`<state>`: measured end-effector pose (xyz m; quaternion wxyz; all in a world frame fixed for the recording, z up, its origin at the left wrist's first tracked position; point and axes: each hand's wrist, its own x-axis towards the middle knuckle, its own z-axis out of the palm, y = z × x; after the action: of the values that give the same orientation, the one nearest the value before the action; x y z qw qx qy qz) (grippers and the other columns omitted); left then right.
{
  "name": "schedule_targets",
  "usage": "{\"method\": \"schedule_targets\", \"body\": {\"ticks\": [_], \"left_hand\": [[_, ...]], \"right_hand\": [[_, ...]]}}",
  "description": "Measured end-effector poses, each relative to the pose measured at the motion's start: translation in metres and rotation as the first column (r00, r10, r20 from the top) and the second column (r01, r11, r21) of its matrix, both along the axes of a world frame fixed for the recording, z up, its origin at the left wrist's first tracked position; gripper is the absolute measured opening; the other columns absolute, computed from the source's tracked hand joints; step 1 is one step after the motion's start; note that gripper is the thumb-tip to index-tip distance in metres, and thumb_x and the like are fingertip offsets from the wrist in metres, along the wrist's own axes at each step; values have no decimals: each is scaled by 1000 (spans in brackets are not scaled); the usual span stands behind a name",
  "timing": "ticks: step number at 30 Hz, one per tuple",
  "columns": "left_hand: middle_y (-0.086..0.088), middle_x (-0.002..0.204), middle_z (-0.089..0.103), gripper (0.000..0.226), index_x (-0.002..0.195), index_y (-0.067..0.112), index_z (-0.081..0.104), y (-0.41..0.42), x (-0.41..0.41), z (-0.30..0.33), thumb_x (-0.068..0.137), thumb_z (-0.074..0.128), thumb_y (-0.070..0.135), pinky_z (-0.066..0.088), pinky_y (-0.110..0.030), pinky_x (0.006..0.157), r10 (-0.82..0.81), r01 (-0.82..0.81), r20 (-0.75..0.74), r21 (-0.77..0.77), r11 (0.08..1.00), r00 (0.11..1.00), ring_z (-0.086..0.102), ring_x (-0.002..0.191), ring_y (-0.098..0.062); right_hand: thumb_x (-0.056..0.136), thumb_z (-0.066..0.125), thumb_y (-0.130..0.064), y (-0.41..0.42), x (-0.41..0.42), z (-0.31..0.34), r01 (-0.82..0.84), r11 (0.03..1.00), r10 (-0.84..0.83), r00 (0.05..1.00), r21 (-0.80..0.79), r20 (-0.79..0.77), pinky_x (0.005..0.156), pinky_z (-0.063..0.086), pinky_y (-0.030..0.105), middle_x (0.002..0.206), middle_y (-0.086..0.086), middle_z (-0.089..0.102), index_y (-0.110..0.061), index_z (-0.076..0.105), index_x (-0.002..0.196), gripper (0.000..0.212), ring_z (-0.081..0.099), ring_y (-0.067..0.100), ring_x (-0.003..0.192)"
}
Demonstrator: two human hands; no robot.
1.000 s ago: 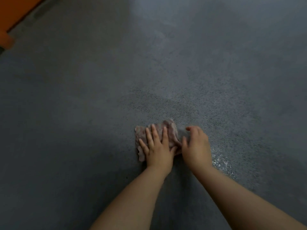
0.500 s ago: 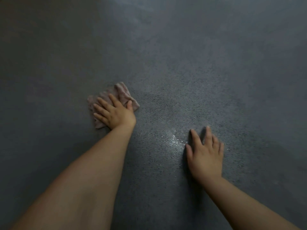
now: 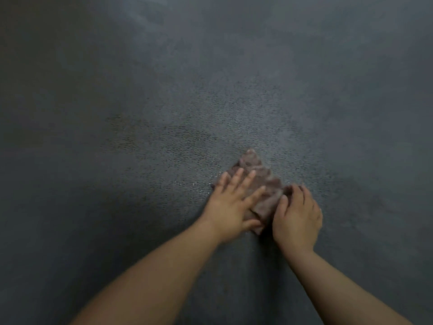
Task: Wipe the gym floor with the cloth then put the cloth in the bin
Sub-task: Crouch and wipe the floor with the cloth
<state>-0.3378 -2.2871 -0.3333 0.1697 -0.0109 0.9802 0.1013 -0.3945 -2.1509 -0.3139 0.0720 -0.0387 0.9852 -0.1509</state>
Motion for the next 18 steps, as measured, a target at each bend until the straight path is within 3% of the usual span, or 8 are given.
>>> {"method": "schedule_targets", "body": {"ticks": [3,5,7,10,12,15,16,18], "left_hand": [[-15,148,35,80,137,24,48,-54,20,-5,80,19,71,26,-59,103,40,-45,-44,-105,994,998,40,131,-42],[-15,157,11,84,149,25,24,-68,21,1,82,13,74,10,-55,113,240,-237,14,-117,964,971,14,143,-41],[-11,158,-15,76,151,30,3,-54,12,2,89,25,68,-6,-51,114,511,-503,62,-109,858,858,-10,144,-37],[-13,156,-19,76,150,35,-5,-5,-21,8,91,34,62,-8,-56,112,656,-652,69,-74,755,752,-17,142,-40],[-16,155,-22,78,149,35,-11,35,-43,11,91,33,62,-10,-58,111,541,-540,97,-44,841,835,-19,140,-44],[-13,153,-30,68,149,30,-16,111,-54,13,99,26,49,-15,-59,108,121,-120,154,-11,993,981,-25,138,-43],[-11,152,-32,67,149,26,-18,129,-52,13,101,24,45,-16,-58,107,-10,16,175,-31,999,985,-27,138,-42],[-8,153,-32,69,148,21,-19,138,-50,10,100,26,43,-18,-54,108,-130,139,173,-39,990,976,-28,139,-37]], "right_hand": [[88,33,-32,17,5,-3,-61,998,61,998,19,20,110,24,48,140,12,49,-9,55,130,52,45,33,127],[89,27,-36,27,7,-4,-69,998,68,997,16,22,111,22,47,140,9,49,-11,54,131,56,44,31,127],[87,21,-41,35,9,-4,-55,998,55,998,-1,-2,110,25,47,139,9,50,-10,55,130,62,46,31,127],[87,20,-41,44,8,-3,-18,999,17,1000,-48,-27,108,28,48,137,11,52,-7,56,128,64,48,32,125],[87,22,-39,47,4,-2,10,996,-14,999,-91,-45,107,32,48,134,15,53,-4,56,126,64,49,35,122],[85,22,-39,55,-4,0,51,989,-59,997,-137,-57,106,35,48,134,18,53,-1,55,127,66,49,36,122],[84,21,-41,59,-6,1,65,988,-74,996,-143,-55,107,34,47,135,18,52,-1,54,128,67,48,35,123],[85,22,-41,66,-8,1,88,986,-96,994,-145,-50,107,32,44,138,16,50,-2,53,129,66,46,34,125]]}}
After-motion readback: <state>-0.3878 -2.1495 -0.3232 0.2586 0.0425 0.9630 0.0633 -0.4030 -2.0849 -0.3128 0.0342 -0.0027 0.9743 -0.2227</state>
